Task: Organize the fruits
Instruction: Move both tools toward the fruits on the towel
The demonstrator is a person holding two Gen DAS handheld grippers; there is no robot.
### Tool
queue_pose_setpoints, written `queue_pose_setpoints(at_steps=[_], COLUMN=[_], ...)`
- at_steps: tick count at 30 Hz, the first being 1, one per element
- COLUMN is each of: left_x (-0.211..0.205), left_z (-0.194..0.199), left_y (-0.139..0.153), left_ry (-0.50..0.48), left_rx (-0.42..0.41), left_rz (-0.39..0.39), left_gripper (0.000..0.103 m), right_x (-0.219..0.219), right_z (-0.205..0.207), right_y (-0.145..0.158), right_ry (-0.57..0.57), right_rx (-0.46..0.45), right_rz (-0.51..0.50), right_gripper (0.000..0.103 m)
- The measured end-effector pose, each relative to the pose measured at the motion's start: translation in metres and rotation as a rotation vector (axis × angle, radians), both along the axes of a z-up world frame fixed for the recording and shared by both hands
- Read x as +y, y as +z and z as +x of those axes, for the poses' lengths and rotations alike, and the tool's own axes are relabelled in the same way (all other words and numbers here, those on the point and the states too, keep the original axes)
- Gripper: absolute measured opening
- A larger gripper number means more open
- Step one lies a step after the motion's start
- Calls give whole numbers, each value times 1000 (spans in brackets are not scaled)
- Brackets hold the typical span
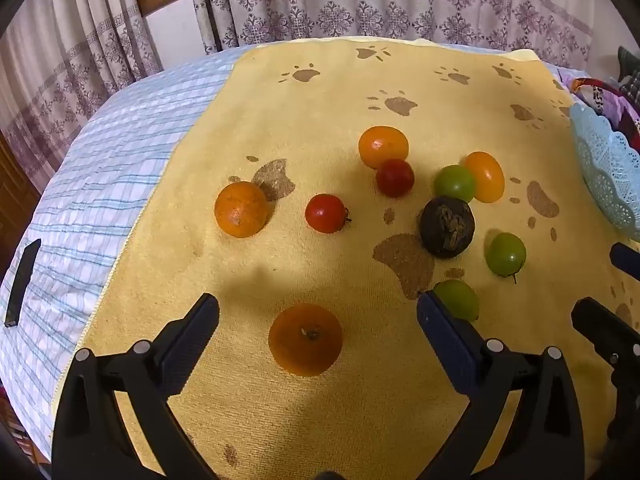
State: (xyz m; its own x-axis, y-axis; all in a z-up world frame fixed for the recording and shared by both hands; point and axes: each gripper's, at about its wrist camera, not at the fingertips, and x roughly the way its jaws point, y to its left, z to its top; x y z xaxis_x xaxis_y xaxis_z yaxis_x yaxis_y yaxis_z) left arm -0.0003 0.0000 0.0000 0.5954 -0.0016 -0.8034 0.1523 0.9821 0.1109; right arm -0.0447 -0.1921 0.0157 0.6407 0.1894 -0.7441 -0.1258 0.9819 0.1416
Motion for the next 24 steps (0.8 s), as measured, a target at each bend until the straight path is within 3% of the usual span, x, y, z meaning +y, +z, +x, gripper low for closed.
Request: queue_pose_setpoints(at_steps=[15,24], left_x=[1,5], left_z=[2,2], left_y=[5,10], left_ry=[-17,-24], left_rx=[-2,-3], left_rz=[-7,-54], left_gripper=[98,98], right_x=[-3,-3], right_z=[0,-2], right_y=[3,5], right_ry=[-14,-19], right_rx=[-11,-19], right_rz=[10,5], right_gripper=[100,100])
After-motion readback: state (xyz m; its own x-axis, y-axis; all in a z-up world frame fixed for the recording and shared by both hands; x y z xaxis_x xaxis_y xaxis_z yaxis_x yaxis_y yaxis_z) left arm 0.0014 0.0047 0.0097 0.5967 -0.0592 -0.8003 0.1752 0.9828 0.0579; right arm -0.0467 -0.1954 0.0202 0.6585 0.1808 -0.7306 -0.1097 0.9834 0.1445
